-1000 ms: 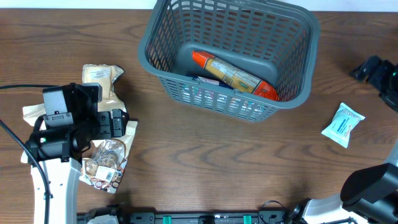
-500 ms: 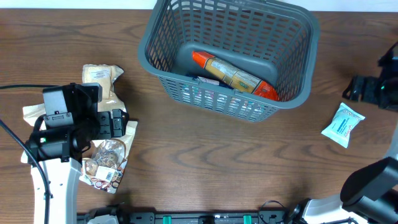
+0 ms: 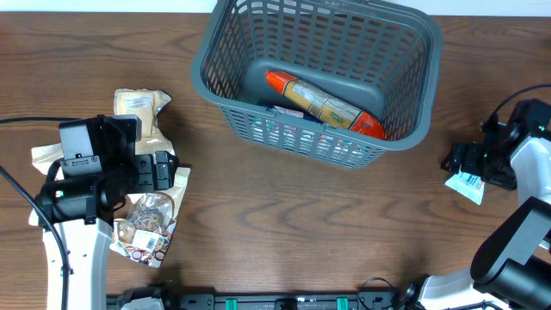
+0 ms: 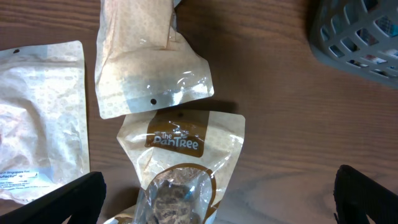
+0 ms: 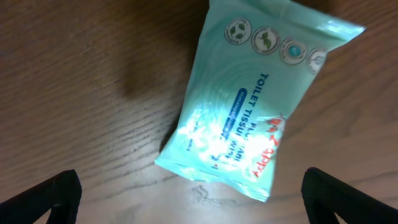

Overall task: Pack container
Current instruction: 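Lower the right gripper onto the light-blue wipes packet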

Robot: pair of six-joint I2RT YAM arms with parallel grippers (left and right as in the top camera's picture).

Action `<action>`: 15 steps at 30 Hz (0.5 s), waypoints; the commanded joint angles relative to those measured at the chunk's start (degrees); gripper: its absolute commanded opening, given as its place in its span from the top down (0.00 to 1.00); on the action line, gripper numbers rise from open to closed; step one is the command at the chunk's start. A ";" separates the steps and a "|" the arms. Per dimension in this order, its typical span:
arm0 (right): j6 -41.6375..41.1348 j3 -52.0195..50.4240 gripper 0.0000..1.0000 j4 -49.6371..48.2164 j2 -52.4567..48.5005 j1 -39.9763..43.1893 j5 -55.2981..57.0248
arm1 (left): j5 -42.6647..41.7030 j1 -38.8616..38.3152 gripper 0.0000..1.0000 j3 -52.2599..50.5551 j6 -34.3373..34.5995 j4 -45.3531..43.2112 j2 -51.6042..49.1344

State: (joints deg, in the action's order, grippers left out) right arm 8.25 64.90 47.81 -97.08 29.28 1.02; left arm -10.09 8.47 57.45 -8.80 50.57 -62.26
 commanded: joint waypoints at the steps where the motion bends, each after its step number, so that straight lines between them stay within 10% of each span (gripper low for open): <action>1: -2.47 -1.73 0.08 -1.22 0.20 -0.61 -0.20 | 0.09 0.20 0.01 0.20 0.50 0.15 0.04; 15: -3.54 -4.02 0.08 -4.11 0.20 -0.55 0.55 | 0.09 0.20 0.01 0.20 0.50 0.15 0.04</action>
State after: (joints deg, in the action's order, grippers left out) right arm 5.82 61.36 43.97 -97.08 29.28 1.08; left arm -10.09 8.47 57.45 -8.80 50.59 -62.26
